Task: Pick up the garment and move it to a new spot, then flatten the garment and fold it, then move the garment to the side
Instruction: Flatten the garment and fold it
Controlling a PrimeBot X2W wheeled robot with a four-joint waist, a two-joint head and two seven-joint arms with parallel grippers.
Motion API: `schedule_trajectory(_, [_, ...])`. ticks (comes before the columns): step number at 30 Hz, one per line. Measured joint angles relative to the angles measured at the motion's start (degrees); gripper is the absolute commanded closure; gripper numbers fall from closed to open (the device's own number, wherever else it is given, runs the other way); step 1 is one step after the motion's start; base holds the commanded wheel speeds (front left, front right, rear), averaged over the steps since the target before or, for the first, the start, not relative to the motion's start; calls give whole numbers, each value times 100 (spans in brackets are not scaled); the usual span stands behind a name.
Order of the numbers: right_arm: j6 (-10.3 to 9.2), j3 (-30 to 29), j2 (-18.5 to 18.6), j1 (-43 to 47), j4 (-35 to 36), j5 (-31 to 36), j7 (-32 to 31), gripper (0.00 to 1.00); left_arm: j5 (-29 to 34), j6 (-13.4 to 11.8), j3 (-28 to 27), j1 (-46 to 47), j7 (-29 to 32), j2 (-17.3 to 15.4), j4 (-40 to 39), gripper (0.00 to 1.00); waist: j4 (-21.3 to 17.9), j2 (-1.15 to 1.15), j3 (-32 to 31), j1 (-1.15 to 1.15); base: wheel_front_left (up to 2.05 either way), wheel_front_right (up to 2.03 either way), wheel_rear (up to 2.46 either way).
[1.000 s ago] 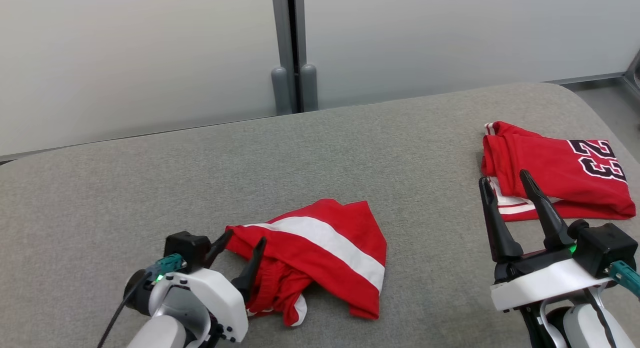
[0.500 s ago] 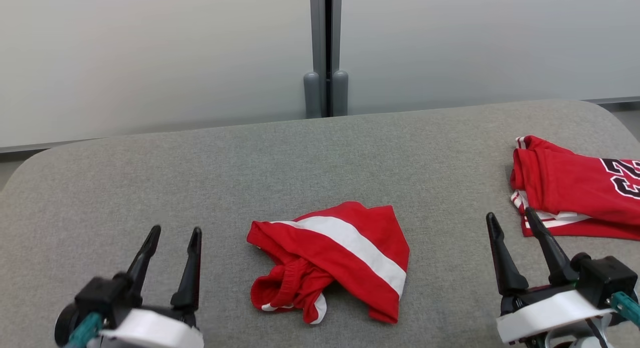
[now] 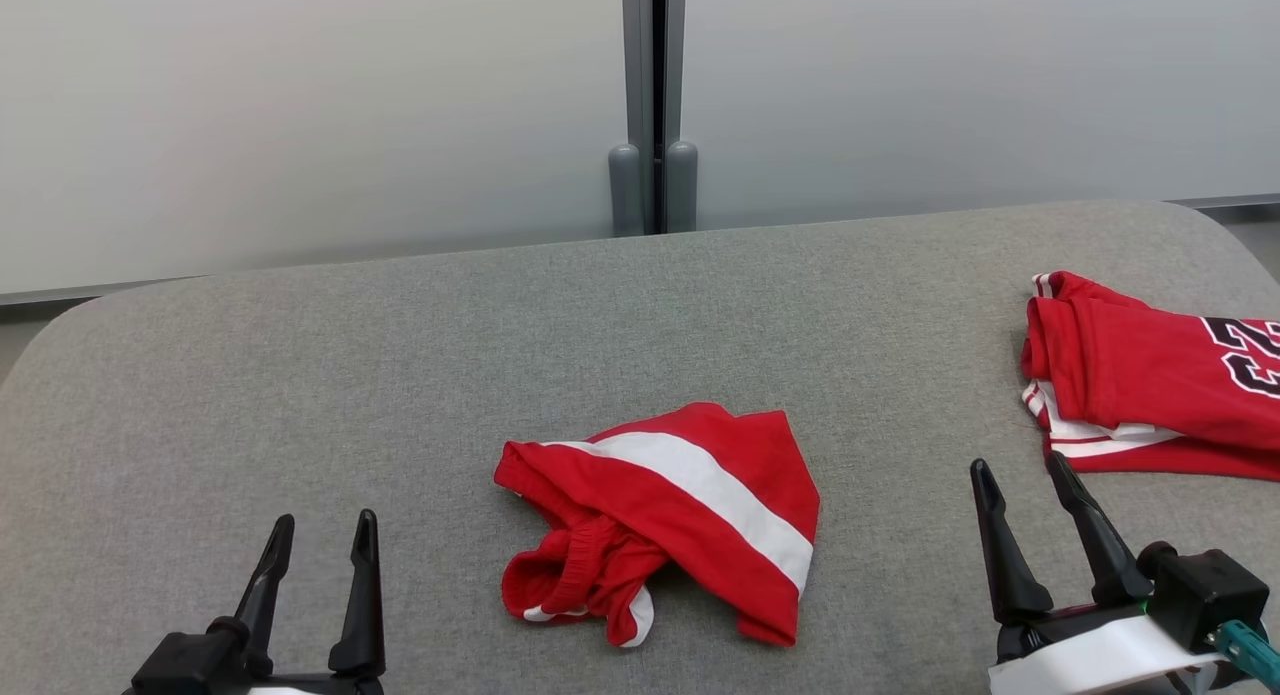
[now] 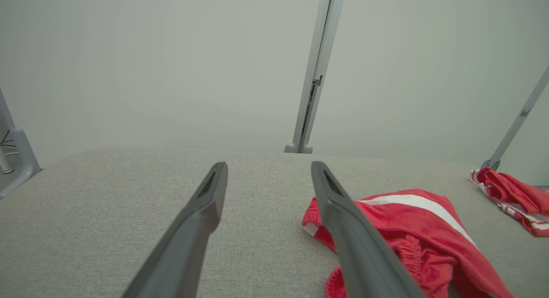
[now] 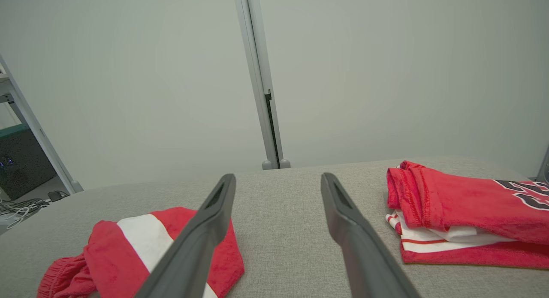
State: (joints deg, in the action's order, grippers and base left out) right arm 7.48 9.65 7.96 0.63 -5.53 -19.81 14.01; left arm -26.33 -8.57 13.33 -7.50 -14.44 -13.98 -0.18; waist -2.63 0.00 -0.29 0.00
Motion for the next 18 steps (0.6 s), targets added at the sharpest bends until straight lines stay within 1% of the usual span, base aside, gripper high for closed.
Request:
schedule_trajectory(6, [0, 86, 51, -13, -74, -45, 2, 0, 0, 0, 1, 10, 3, -19, -10, 0, 4, 0, -3, 0, 0, 0, 0])
schedule_trajectory(8, [0, 307, 103, -38, -92, -115, -124, 0, -2, 0, 9, 19, 10, -25, -7, 0, 8, 0, 1, 0, 0, 0, 0])
schedule_trajectory(12, [0, 1023, 226, -120, -299, -391, -832, 0, -11, 23, 74, 90, 85, -23, 5, 0, 48, 0, 15, 0, 0, 0, 0])
schedule_trajectory(16, [0, 1480, 235, -279, -510, -633, -1399, 0, -30, 66, 119, 194, 90, -20, 55, 0, 133, 0, 30, 0, 0, 0, 0])
schedule_trajectory(18, [0, 1657, 192, -334, -720, -789, -1826, 0, -45, 80, 131, 210, 91, -15, 70, 0, 191, 0, 46, 0, 0, 0, 0])
